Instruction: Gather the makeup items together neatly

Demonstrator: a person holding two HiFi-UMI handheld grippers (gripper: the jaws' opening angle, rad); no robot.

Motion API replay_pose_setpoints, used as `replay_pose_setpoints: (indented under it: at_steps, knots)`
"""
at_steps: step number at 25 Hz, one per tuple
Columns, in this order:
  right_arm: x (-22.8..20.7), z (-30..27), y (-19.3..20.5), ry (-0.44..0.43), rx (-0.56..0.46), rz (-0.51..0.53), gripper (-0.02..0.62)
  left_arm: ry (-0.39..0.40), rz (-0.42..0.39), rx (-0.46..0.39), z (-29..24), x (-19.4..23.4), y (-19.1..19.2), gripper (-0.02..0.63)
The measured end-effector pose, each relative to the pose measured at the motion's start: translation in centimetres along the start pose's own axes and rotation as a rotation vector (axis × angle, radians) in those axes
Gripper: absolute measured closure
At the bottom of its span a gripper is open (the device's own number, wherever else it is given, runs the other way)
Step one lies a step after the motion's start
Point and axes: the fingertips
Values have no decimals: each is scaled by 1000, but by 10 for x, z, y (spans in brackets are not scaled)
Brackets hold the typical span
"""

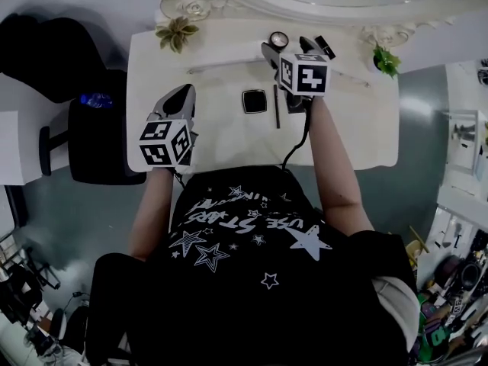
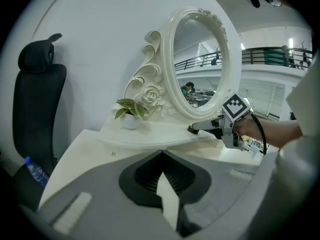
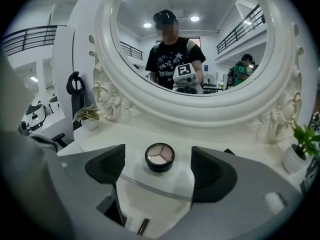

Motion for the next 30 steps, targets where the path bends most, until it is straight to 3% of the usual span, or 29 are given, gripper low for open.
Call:
replay_pose_setpoints:
  at_steps: [15, 30]
  knots:
    - [-4, -24, 8, 12, 74, 33, 325, -54, 17, 4, 6, -1, 10, 604]
    - [-3, -13, 0, 37, 49, 26, 347, -31, -19, 6, 15, 3, 10, 604]
Point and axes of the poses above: the fingertips, and each gripper's own axes: z backward along the fingers, x to its left, y out of its underside, and after that the axes turned 14 degrees about z, right-handed
